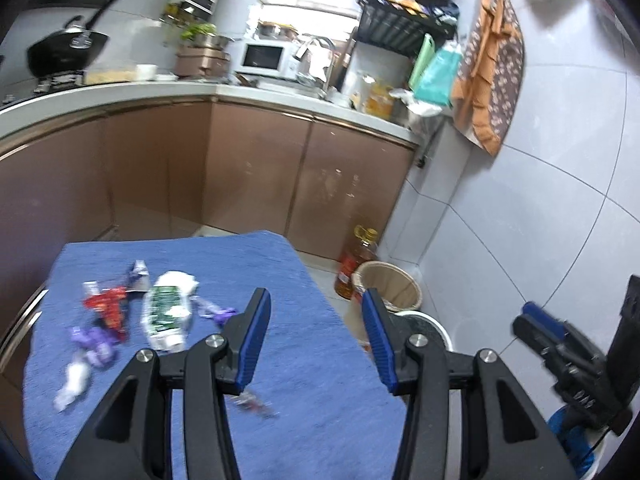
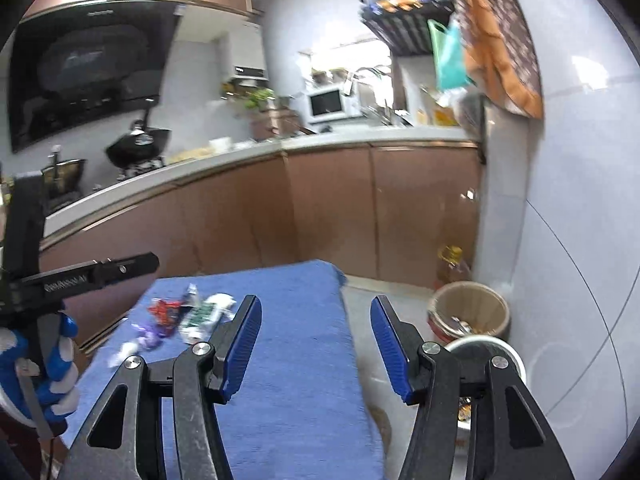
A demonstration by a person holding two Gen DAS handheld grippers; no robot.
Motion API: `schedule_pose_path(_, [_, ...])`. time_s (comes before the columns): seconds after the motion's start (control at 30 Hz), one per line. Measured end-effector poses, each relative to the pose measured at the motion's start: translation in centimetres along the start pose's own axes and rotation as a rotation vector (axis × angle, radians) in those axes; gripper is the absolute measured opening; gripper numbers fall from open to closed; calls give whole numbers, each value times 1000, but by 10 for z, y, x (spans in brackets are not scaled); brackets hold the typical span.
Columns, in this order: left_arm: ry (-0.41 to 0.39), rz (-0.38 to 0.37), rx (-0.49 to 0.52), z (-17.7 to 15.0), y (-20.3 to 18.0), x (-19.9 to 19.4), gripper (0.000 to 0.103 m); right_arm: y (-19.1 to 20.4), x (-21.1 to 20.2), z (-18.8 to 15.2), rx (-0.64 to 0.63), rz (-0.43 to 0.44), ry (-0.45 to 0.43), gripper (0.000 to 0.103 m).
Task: Collect trash
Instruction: 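Move both open tools back toward the remaining trash on the table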
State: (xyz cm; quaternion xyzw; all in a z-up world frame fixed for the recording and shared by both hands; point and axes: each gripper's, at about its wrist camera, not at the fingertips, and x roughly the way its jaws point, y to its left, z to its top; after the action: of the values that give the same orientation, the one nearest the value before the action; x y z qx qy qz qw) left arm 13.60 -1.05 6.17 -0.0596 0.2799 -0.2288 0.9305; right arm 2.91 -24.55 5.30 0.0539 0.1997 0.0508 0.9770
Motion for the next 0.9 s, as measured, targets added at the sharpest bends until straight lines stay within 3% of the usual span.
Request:
schedule_pose_path(0.2, [-53,97,-34,-8,54,-53,45,32,-19,13,-40,86,-30,55])
schedule_pose_path(0.43, [-48,193,-76,-20,115,-80,45,57,0,15,-66,175,2,55])
schedule_pose_path(0.63, [-3,262,-147,-34,175,-68,45,61,46,8,-63,209,78,55])
schedule_pose_path(0.9, [65,368,-106,-58,206,-8,45,51,117,-4,-35,224,193,55])
